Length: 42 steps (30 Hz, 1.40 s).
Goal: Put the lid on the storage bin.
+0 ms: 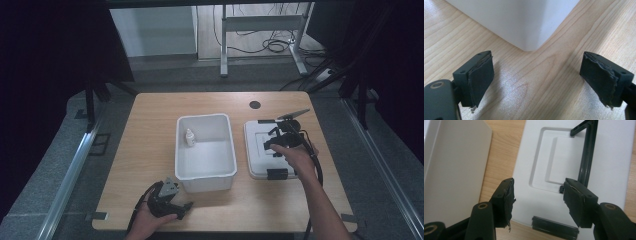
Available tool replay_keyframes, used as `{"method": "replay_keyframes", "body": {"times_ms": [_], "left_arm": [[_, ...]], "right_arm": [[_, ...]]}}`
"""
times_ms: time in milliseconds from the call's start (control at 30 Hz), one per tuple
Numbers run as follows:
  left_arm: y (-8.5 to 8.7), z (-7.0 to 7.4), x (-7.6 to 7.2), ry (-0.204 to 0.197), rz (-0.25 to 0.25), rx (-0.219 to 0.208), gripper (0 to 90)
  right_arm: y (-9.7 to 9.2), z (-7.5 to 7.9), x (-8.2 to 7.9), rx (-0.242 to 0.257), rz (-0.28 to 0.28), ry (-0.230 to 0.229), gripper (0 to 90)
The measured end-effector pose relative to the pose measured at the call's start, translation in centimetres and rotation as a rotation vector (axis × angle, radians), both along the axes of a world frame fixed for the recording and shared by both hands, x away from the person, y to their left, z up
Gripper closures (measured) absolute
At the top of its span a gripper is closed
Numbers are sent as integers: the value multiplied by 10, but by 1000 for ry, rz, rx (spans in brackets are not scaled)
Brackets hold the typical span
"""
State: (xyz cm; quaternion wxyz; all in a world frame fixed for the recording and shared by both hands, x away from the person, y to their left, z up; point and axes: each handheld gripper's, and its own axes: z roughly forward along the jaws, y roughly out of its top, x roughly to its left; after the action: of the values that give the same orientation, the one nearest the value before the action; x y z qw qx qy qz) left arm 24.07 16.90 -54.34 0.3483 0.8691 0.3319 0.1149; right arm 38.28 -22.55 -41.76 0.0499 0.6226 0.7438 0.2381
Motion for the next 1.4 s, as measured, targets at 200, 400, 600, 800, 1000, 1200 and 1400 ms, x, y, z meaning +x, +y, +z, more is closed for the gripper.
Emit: {"method": "replay_keyframes", "body": {"times_ms": [200,400,600,800,1000,1200,1400], "left_arm": [[0,0,0,0,0,0,119],[0,0,0,0,0,0,119],[0,0,0,0,0,0,118],[0,0,0,0,-2,0,118],[0,0,1,-1,-1,-1,118],[0,0,1,-1,-2,-2,118],[0,0,1,-1,-3,-2,117]], "right_arm": [[-3,3,4,-4,-6,3,440],[-8,2,11,-10,2,15,458],[-12,4,15,4,-10,12,478],[-21,5,21,14,-27,14,490],[-26,5,28,7,-41,25,512],[-29,-4,46,-36,-47,58,573],[-37,-20,60,-36,-55,106,618]]}}
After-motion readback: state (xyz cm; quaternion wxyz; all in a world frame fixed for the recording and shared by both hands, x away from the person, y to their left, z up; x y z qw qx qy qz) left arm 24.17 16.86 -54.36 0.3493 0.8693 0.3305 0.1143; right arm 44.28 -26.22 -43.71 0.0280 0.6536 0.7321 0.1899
